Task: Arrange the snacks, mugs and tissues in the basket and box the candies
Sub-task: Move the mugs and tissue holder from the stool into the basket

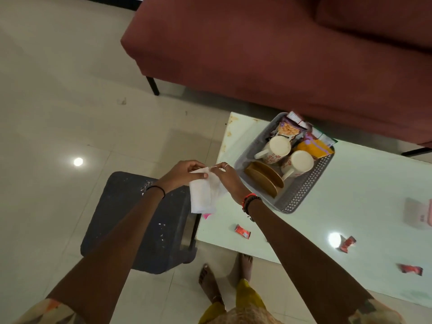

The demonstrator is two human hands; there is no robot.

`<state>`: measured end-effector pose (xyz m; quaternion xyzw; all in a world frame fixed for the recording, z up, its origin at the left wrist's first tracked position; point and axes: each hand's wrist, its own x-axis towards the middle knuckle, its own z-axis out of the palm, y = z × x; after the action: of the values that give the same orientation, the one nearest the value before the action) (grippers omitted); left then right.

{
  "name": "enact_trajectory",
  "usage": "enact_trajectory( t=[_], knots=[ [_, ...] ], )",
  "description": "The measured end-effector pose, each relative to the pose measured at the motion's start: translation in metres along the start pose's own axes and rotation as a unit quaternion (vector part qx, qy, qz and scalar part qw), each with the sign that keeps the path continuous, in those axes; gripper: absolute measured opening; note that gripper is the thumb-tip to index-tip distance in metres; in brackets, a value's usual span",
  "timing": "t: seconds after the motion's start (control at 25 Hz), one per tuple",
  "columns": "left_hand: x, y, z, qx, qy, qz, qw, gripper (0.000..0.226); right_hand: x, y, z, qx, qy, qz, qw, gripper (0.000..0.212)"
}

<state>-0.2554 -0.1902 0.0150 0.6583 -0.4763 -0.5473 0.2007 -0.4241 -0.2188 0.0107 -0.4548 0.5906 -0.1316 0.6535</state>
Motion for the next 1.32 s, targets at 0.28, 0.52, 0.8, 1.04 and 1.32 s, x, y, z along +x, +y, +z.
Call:
enact_trajectory(
  t=[0.28, 0.52, 0.8, 1.04, 1.32],
  knots=[
    [0.039, 0.053, 0.045, 0.007, 0.065, 0.024, 0.998, 0.036, -0.017, 0.032, -0.071, 0.043, 0.029, -0.012, 0.999, 0.037],
    [0.069, 0.081, 0.088, 0.148, -0.047, 0.043, 0.987, 0.048, -0.011, 0.051, -0.152, -0.134, 0.180, -0.044, 0.974, 0.042],
    [0.106, 0.108, 0.127, 0.335, 0.040, 0.148, 0.930, 0.026, -0.002, 0.062, -0.189, -0.252, 0.246, -0.116, 0.929, 0.023],
    [0.125, 0.099, 0.149, 0.365, 0.051, 0.175, 0.913, 0.019, 0.004, 0.088, -0.188, -0.343, 0.208, -0.135, 0.906, 0.022],
    [0.131, 0.077, 0.156, 0.425, 0.025, 0.185, 0.886, 0.022, 0.009, 0.101, -0.186, -0.416, 0.161, -0.116, 0.887, 0.027]
  ],
)
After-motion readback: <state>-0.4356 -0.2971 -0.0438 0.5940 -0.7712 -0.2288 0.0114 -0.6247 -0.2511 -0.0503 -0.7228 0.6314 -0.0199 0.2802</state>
